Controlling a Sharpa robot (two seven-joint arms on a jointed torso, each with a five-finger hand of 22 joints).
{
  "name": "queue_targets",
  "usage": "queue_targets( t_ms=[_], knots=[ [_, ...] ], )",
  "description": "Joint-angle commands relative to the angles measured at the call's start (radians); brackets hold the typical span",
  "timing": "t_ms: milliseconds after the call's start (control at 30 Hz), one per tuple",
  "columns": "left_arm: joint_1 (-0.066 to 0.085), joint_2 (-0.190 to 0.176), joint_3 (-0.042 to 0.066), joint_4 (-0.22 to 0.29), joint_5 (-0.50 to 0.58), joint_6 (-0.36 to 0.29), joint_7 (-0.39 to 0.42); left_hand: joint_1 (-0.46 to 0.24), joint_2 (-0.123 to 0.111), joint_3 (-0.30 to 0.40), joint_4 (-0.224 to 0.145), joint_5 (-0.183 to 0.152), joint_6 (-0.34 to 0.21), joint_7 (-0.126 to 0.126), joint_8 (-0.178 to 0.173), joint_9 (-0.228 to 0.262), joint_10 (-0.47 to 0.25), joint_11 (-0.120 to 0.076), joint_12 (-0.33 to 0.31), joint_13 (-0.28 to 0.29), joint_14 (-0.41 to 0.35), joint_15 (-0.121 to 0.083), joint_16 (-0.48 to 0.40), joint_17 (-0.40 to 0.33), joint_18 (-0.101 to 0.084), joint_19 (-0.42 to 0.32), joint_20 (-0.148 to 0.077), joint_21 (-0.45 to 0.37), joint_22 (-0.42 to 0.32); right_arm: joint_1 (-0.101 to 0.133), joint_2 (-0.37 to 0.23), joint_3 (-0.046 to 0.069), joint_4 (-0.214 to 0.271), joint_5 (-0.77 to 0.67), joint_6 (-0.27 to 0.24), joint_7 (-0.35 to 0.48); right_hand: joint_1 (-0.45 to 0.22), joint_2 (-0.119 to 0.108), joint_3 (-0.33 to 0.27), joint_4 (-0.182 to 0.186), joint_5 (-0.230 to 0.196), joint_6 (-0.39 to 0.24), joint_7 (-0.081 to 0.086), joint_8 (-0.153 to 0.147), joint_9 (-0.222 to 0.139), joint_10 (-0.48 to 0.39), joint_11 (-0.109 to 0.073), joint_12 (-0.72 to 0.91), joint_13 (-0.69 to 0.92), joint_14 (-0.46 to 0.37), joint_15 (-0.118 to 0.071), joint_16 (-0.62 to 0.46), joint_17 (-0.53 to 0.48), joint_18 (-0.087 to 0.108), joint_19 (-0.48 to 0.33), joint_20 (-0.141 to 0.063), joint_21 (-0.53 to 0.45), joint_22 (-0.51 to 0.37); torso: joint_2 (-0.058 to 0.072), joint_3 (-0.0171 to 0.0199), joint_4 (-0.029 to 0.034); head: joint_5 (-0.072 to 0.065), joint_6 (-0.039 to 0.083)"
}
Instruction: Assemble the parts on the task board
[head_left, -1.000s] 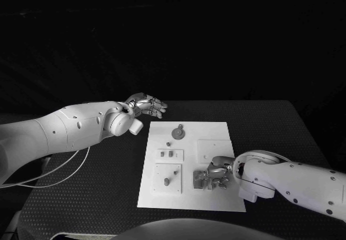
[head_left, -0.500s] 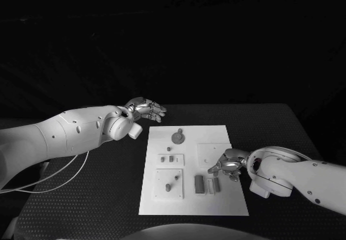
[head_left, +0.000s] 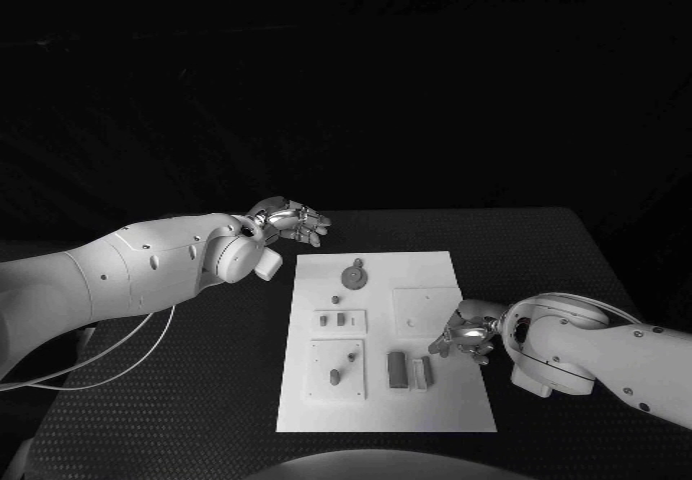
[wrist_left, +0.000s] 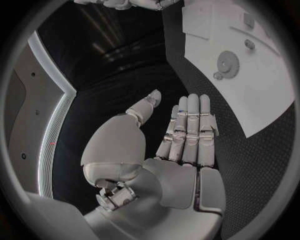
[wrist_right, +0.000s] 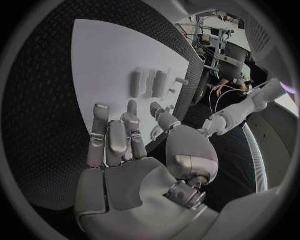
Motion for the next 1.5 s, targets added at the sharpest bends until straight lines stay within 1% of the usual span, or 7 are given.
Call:
queue_targets(
  t_ms=[33,400,767,900,1067,1233,1500],
  knots=[
    [0.001,0.0,0.001,0.003,0.0,0.008,0.004,-0.01,-0.003,-0.002,0.006,0.003,-0.006,-0.003,0.004,-0.002,-0.003,-0.003,-0.001,-0.001,0.002,0.002,-0.004,0.002,0.005,-0.002,0.002,0.003,-0.001,-0.007,0.006,-0.005,-0.002,-0.122,0.082,-0.027,0.014,-0.002,0.0,-0.006,0.004,0.011,-0.001,0.004,0.002,0.009,-0.003,0.003,-0.001,0.007,-0.002,0.006,0.003,0.015,0.005,0.001,0.007,0.018,0.0,-0.0007,0.0006,-0.002,-0.003],
    [0.001,0.0,0.001,0.003,0.0,0.013,0.003,-0.01,-0.003,-0.002,0.007,0.003,-0.006,-0.003,0.004,-0.002,-0.003,-0.003,-0.001,-0.001,0.002,0.003,-0.004,0.002,0.005,-0.002,0.002,0.003,-0.001,-0.055,0.043,-0.008,-0.022,-0.161,0.073,-0.026,0.012,-0.017,-0.005,-0.001,0.004,0.014,-0.003,0.004,0.005,0.013,-0.004,0.003,-0.002,0.008,-0.004,0.007,0.003,0.015,0.006,0.001,0.007,0.017,0.001,-0.0003,0.002,-0.003,-0.015],
    [0.001,-0.001,0.001,0.003,0.0,0.015,0.002,-0.011,-0.002,-0.002,0.008,0.003,-0.006,-0.003,0.004,-0.002,-0.003,-0.003,-0.001,-0.001,0.001,0.003,-0.005,0.003,0.005,-0.002,0.002,0.003,-0.001,-0.071,0.07,-0.008,-0.04,-0.161,0.069,-0.025,0.003,-0.024,-0.006,0.011,0.004,0.015,-0.003,0.002,0.006,0.015,-0.005,0.001,-0.003,0.009,-0.005,0.008,0.002,0.015,0.008,0.001,0.006,0.017,0.0,-0.0007,0.0026,-0.001,-0.018],
    [0.001,-0.001,0.001,0.003,0.0,0.016,0.002,-0.011,-0.002,-0.002,0.008,0.003,-0.006,-0.003,0.004,-0.002,-0.004,-0.003,-0.001,-0.001,0.001,0.003,-0.005,0.003,0.005,-0.003,0.002,0.003,-0.001,-0.075,0.078,-0.008,-0.051,-0.167,0.085,-0.023,-0.001,-0.022,-0.004,0.018,0.004,0.017,-0.004,0.002,0.007,0.016,-0.005,0.001,-0.003,0.01,-0.006,0.008,0.003,0.015,0.009,0.001,0.005,0.016,0.0,-0.0007,0.0024,-0.001,-0.02],
    [0.001,-0.002,0.001,0.003,0.0,0.018,0.0,-0.011,-0.001,-0.002,0.009,0.003,-0.006,-0.003,0.004,-0.002,-0.004,-0.003,-0.001,-0.001,0.001,0.003,-0.005,0.003,0.005,-0.003,0.002,0.003,-0.001,-0.08,0.085,-0.008,-0.063,-0.204,0.098,-0.019,0.005,0.018,0.003,0.019,0.004,0.019,-0.005,-0.001,0.008,0.017,-0.006,-0.001,-0.004,0.008,-0.006,0.009,-0.002,0.015,0.008,0.0,0.004,0.017,0.0,-0.0009,0.0025,-0.004,-0.023],
    [0.001,-0.003,0.001,0.005,0.0,0.018,0.0,-0.012,-0.001,-0.002,0.009,0.003,-0.006,-0.003,0.004,-0.003,-0.004,-0.003,-0.001,-0.001,0.001,0.003,-0.006,0.004,0.005,-0.003,0.002,0.003,-0.001,-0.081,0.091,-0.009,-0.068,-0.221,0.102,-0.019,0.042,0.066,0.015,-0.01,0.004,0.023,-0.006,-0.002,0.009,0.02,-0.007,0.0,-0.004,0.008,-0.007,0.011,-0.003,0.015,0.006,-0.002,0.007,0.019,0.0,-0.0007,0.0019,-0.002,-0.024],
    [0.001,-0.004,0.001,0.004,0.0,0.017,-0.001,-0.012,0.0,-0.002,0.01,0.003,-0.007,-0.002,0.004,-0.003,-0.004,-0.003,-0.001,-0.001,0.001,0.003,-0.006,0.004,0.005,-0.003,0.002,0.003,-0.001,-0.081,0.088,-0.009,-0.073,-0.233,0.105,-0.02,0.119,0.078,0.022,-0.012,0.004,0.027,-0.006,-0.006,0.011,0.025,-0.007,0.003,0.001,0.007,-0.006,0.014,-0.006,0.015,0.0,-0.001,0.012,0.021,0.0,-0.0007,0.0014,-0.001,-0.025]
  ],
)
